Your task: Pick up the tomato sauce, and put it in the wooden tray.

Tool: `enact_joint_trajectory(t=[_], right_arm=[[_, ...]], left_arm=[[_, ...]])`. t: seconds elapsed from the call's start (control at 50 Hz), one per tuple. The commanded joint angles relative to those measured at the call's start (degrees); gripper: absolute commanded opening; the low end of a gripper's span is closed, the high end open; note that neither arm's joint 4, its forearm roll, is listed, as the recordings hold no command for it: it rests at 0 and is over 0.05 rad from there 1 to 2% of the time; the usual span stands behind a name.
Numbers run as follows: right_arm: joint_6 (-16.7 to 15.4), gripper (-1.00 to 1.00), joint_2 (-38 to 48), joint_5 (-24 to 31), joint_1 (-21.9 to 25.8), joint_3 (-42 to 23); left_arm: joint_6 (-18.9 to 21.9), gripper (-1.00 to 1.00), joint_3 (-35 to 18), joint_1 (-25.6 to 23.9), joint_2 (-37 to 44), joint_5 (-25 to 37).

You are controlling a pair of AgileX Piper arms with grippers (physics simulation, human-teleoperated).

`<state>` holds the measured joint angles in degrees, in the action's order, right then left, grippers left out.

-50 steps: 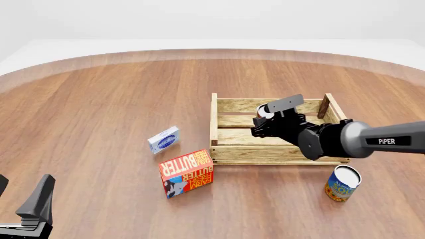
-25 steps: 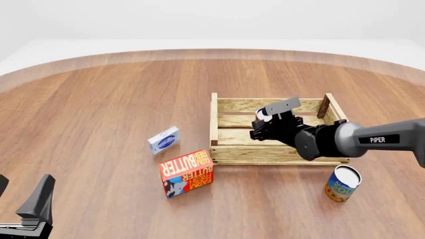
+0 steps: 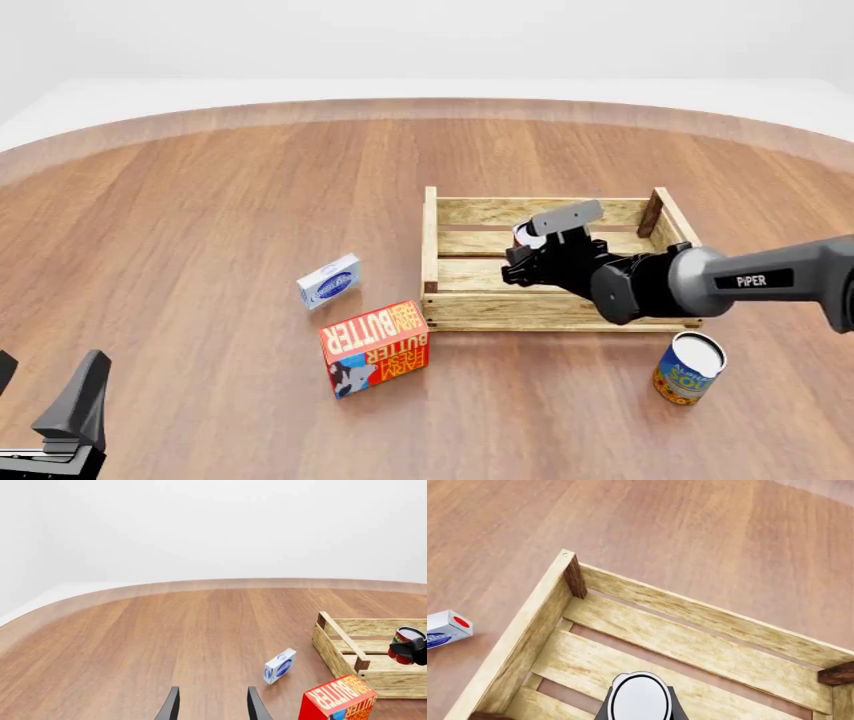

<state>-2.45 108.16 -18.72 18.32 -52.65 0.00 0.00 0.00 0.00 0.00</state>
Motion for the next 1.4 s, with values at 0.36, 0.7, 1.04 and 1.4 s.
enact_joint_trajectory(t=[0.36, 0.7, 1.04, 1.4], right_arm=[[1.09, 1.00, -1.46, 0.56, -0.20, 0.09], [0.59, 1.00, -6.57, 2.44, -0.62, 0.57], [-0.66, 1.00, -15.26, 5.29, -0.72, 1.53], [-4.81, 1.00, -30.16, 4.63, 0.06, 6.25]], left_arm=[[0.00, 1.00, 0.00, 0.00, 0.00, 0.00], [0.00, 1.00, 0.00, 0.00, 0.00, 0.00], [0.00, 1.00, 0.00, 0.00, 0.00, 0.00], [0.00, 1.00, 0.00, 0.00, 0.00, 0.00]])
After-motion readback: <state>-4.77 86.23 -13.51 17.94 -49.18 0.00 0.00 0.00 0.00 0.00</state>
